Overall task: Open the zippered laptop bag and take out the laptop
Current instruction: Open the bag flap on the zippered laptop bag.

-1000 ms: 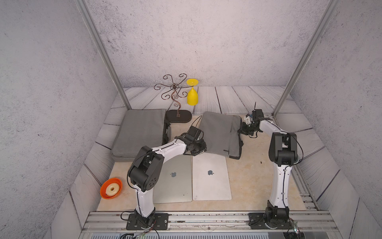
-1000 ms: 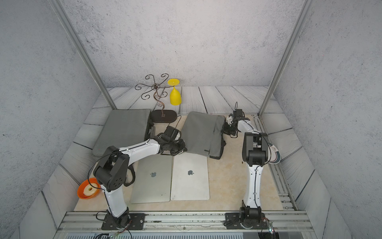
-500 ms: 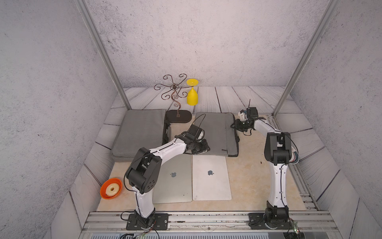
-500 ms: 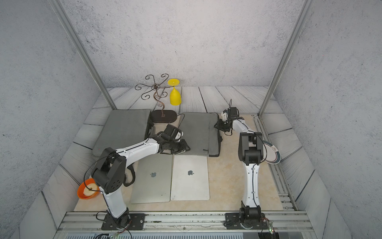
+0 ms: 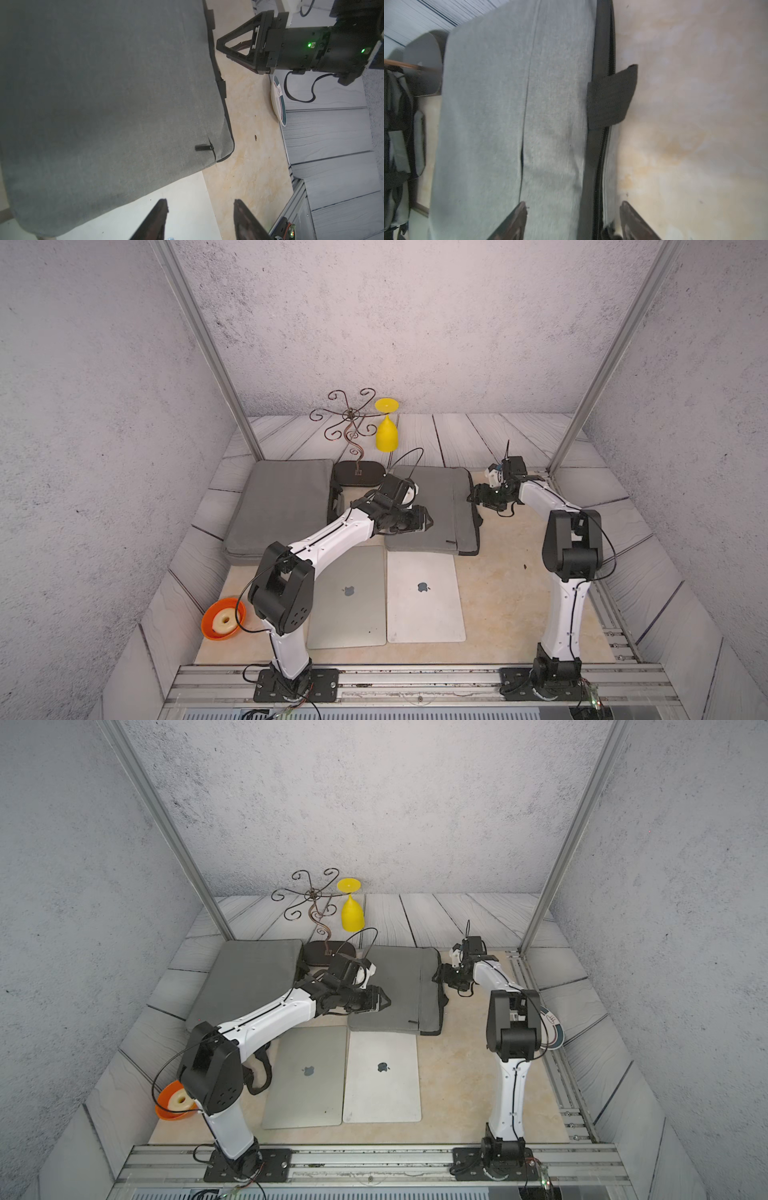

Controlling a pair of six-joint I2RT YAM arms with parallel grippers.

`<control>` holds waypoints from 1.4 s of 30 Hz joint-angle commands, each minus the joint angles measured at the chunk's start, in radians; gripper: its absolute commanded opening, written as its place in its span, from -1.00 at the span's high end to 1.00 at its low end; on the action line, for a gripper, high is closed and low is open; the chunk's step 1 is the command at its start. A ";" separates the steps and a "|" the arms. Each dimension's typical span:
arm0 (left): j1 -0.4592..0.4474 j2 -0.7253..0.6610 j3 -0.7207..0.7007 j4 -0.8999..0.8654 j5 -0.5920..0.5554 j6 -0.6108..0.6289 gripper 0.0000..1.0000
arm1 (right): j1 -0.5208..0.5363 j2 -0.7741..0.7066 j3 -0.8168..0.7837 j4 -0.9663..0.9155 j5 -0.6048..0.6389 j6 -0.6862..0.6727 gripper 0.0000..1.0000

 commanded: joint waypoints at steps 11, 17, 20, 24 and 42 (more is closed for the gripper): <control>-0.099 0.170 0.184 -0.059 -0.045 0.168 -0.20 | -0.025 -0.350 -0.471 0.069 -0.166 0.085 -0.28; -0.106 0.201 0.196 -0.037 -0.052 0.177 -0.22 | -0.025 -0.352 -0.580 0.163 -0.212 0.128 -0.08; -0.107 0.214 0.202 -0.032 -0.072 0.192 -0.22 | -0.025 -0.328 -0.591 0.178 -0.229 0.130 -0.02; -0.107 0.225 0.210 -0.003 -0.086 0.198 -0.22 | -0.018 -0.309 -0.614 0.234 -0.264 0.161 0.13; -0.105 0.294 0.289 -0.062 -0.070 0.226 -0.22 | -0.003 -0.229 -0.585 0.206 -0.171 0.087 0.25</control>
